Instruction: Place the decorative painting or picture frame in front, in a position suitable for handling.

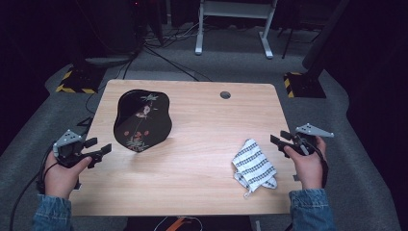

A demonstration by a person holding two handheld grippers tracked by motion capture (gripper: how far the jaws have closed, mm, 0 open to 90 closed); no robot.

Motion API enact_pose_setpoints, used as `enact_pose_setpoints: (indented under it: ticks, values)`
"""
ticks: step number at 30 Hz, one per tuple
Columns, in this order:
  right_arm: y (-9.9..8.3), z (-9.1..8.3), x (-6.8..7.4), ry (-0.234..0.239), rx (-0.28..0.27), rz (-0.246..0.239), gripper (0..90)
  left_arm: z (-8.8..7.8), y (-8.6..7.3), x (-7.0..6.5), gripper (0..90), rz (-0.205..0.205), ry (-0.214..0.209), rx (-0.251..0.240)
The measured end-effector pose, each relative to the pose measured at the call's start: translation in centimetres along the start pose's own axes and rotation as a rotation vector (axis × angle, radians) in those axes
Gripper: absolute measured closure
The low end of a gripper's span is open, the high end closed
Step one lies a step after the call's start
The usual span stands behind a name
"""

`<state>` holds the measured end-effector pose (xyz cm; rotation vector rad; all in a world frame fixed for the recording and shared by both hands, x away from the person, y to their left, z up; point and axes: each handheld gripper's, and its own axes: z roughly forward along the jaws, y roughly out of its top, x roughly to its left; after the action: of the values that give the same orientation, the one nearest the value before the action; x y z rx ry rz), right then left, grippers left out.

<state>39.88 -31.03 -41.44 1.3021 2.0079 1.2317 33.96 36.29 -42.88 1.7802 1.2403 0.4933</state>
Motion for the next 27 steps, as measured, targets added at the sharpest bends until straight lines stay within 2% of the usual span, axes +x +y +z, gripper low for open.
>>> enact_pose_setpoints:
  ticks: [3,5,7,9,11,16,18,27]
  values:
    - [0.0,-0.1,0.1,-0.009,-0.001,-0.005,46.7,0.0,0.0,0.0,33.1,0.021,0.02,-0.006]
    - [0.1,-0.1,0.2,-0.009,-0.006,-0.015,46.6,0.0,0.0,0.0,33.1,0.052,0.035,0.006]
    - [0.1,0.0,0.3,-0.007,-0.001,-0.008,46.5,-0.1,0.0,0.0,33.6,0.07,0.046,-0.011]
    - [0.1,0.1,0.3,-0.005,-0.001,-0.013,46.5,-0.1,0.1,0.0,33.4,0.065,0.047,-0.031]
    - [0.0,0.1,0.4,-0.003,0.004,-0.008,46.7,-0.2,0.3,-0.2,35.2,0.076,0.042,-0.05]
    - [0.0,0.1,0.5,-0.004,0.003,-0.012,46.9,-0.2,0.5,-0.3,36.1,0.035,0.005,-0.064]
    - [0.1,0.2,0.6,-0.001,0.001,-0.012,46.9,-0.4,0.6,-0.4,38.8,0.013,-0.004,-0.054]
    - [-0.1,0.5,1.2,0.009,0.019,-0.026,47.0,-0.1,1.7,-1.0,39.6,0.066,-0.037,-0.125]
